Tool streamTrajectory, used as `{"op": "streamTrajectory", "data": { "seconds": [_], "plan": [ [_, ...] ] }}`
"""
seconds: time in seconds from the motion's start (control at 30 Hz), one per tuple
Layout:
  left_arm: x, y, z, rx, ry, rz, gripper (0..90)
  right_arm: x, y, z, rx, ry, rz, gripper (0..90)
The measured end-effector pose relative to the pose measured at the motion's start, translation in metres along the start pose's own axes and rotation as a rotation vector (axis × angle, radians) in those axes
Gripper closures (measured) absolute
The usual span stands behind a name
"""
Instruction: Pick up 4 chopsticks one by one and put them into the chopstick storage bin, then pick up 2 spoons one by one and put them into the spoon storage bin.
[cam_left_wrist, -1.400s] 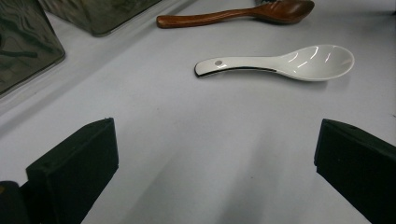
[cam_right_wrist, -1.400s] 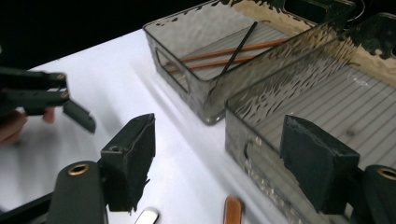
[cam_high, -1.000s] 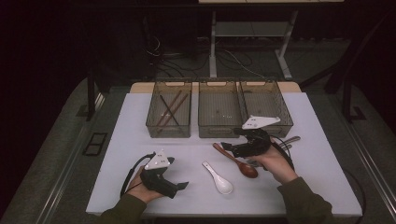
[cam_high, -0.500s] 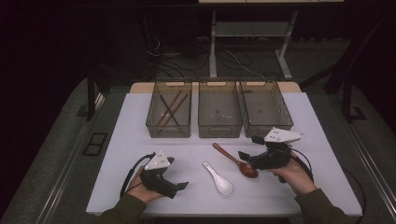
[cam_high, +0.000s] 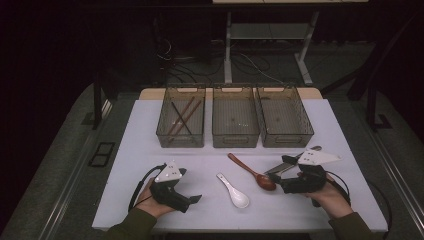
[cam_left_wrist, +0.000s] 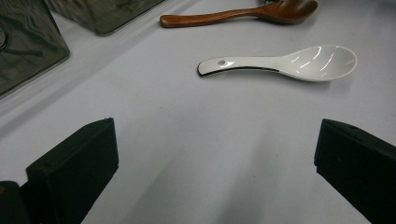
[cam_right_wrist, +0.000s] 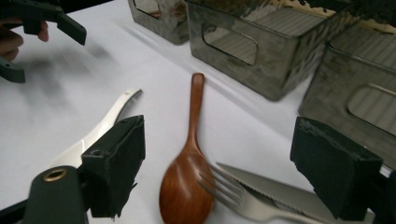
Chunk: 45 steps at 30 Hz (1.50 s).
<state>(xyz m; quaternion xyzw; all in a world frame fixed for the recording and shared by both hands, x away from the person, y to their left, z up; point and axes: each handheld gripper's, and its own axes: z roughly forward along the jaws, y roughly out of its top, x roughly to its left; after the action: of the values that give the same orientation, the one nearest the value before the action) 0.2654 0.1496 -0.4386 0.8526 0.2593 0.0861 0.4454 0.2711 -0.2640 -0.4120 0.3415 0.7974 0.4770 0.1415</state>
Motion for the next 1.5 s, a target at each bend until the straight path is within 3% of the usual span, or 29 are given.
{"op": "streamTrajectory", "data": {
  "seconds": [0.37,0.63,1.07,1.4,1.5],
  "plan": [
    [0.000,0.001,-0.001,-0.005,0.005,0.005,0.0,-0.006,-0.024,-0.012,0.016,-0.022,0.010,18.2],
    [-0.001,0.001,0.000,-0.003,0.004,0.007,0.0,-0.009,-0.031,-0.019,0.013,-0.039,0.020,18.2],
    [-0.001,0.002,0.001,0.001,0.001,0.011,0.0,-0.004,-0.030,-0.016,0.015,-0.018,0.026,18.2],
    [-0.001,0.002,0.001,0.000,0.001,0.007,0.0,0.003,-0.021,-0.008,0.072,0.027,0.027,18.3],
    [-0.001,0.002,0.001,0.002,0.000,0.006,0.0,0.004,-0.018,-0.005,0.100,0.028,0.046,30.5]
  ]
}}
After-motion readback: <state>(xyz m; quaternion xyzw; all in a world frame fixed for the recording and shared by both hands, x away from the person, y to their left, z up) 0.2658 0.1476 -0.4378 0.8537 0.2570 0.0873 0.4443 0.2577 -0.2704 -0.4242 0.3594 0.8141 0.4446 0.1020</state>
